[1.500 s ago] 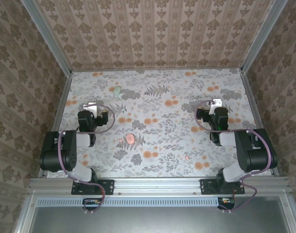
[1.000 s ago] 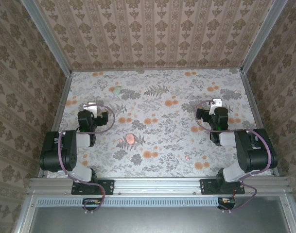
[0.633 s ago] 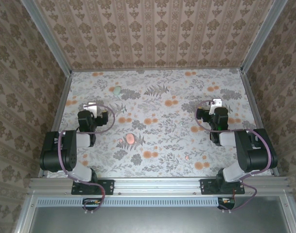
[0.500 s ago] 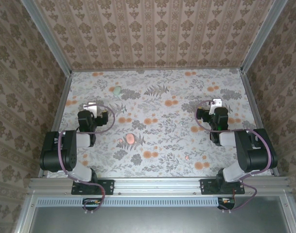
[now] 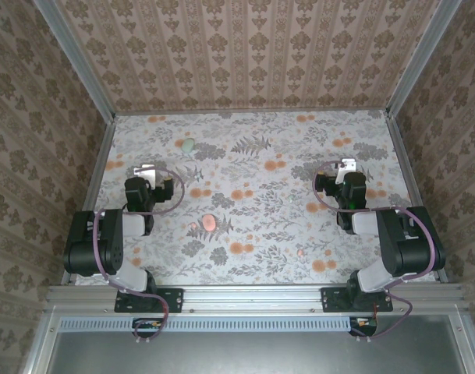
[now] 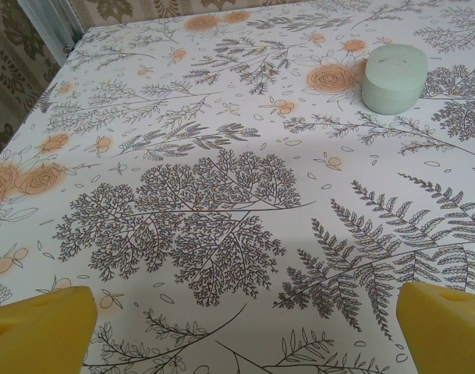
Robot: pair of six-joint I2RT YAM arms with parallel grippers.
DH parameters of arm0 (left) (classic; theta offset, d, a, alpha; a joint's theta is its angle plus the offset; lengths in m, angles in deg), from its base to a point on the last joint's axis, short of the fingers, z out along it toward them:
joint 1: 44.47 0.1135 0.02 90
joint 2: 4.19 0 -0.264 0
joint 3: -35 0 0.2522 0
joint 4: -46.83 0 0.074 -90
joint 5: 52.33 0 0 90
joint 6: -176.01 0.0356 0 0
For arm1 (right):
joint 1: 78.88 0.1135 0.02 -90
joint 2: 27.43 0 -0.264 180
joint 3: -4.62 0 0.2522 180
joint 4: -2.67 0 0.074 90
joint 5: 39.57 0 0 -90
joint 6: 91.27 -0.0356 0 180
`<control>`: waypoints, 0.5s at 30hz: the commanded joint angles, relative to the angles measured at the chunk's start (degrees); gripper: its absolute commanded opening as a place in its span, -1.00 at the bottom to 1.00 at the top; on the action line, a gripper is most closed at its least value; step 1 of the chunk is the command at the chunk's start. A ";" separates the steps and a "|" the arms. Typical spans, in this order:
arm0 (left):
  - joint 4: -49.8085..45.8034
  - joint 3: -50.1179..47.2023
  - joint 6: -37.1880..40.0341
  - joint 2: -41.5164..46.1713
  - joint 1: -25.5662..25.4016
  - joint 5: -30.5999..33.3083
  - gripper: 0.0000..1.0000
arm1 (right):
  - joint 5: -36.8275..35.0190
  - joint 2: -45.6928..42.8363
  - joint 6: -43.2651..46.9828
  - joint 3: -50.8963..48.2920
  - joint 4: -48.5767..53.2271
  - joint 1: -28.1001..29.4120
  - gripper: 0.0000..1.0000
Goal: Insert the wireless bluetooth earbuds into the charging case
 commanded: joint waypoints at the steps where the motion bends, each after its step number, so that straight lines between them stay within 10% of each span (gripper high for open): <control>1: 1.49 1.26 -0.39 0.12 -0.12 -0.97 1.00 | 0.25 0.24 -0.04 0.39 -1.36 0.10 1.00; 15: -1.37 0.69 1.45 4.85 -1.68 -0.46 1.00 | 0.02 -0.40 -0.07 0.02 -1.59 0.10 1.00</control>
